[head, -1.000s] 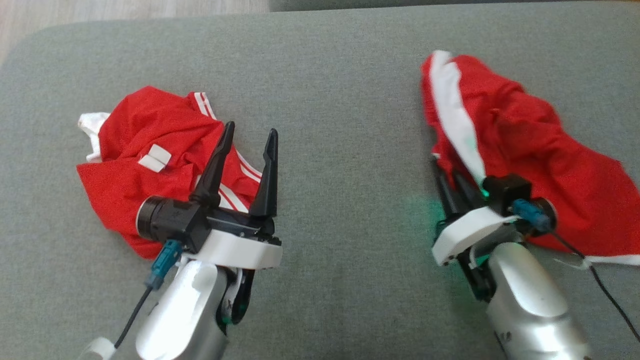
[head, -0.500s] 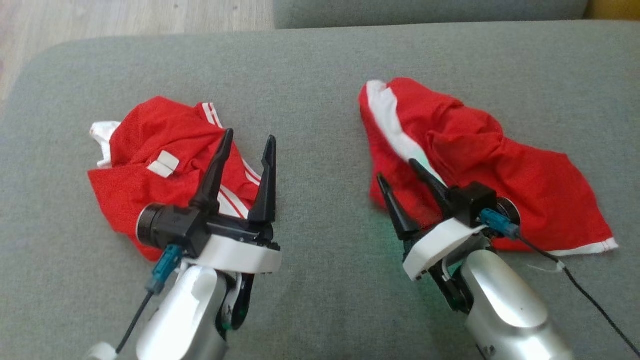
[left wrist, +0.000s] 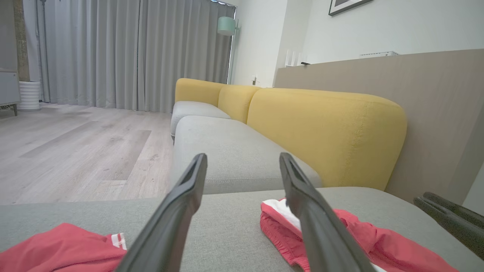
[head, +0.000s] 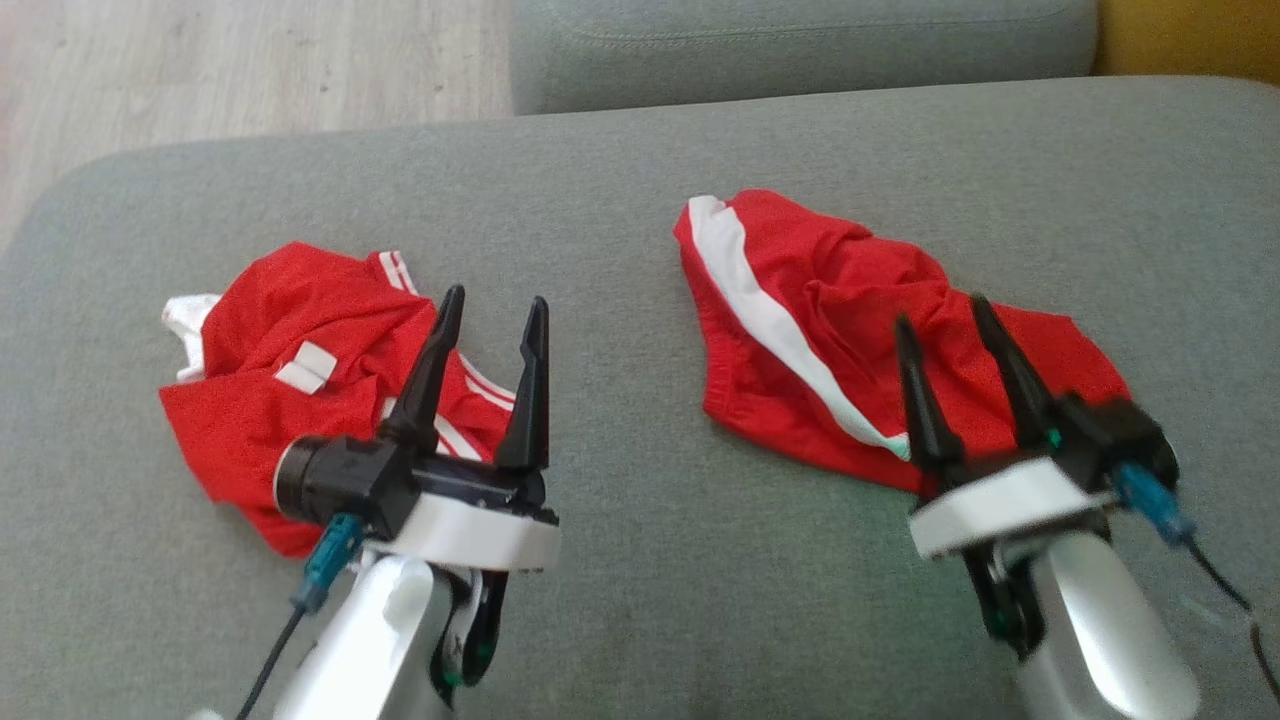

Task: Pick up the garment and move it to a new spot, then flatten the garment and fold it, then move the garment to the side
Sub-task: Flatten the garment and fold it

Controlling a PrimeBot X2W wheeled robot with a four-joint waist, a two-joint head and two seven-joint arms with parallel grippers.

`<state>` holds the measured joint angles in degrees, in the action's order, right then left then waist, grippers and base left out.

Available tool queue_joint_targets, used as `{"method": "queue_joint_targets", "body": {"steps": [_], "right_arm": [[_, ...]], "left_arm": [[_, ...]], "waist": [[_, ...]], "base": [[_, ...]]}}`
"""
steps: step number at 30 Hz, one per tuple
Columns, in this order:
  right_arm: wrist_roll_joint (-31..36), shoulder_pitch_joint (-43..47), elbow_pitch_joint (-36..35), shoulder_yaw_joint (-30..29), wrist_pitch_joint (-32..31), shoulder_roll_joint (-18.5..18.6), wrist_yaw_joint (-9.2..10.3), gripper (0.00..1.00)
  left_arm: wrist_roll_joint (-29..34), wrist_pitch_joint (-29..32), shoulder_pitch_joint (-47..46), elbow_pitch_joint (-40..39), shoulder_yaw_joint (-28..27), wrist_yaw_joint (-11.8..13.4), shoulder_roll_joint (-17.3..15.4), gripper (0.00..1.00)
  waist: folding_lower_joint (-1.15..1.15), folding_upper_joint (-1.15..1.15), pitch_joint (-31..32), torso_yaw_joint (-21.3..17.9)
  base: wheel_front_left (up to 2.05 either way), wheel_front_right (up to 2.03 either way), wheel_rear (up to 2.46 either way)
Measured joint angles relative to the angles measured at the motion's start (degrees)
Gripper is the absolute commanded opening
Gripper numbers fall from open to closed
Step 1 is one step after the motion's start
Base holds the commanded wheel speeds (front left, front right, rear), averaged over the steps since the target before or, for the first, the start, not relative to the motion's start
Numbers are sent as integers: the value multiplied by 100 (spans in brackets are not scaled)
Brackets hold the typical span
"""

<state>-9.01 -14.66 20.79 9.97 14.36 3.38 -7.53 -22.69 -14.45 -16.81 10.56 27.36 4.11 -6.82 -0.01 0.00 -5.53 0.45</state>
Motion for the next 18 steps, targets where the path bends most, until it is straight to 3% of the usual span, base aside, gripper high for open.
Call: {"method": "queue_joint_targets", "body": {"steps": [7, 18], "right_arm": [[143, 800, -302, -479, 0, -13, 0, 100], [311, 799, -180, -99, -44, -30, 0, 100]], "left_arm": [[0, 0, 285, -73, -13, 1, -22, 100], [1, -1, 274, -115, -15, -1, -22, 100]], "waist": [[0, 0, 47, -119], [1, 0, -191, -99]], "base": [[0, 0, 0], [0, 0, 0]]}}
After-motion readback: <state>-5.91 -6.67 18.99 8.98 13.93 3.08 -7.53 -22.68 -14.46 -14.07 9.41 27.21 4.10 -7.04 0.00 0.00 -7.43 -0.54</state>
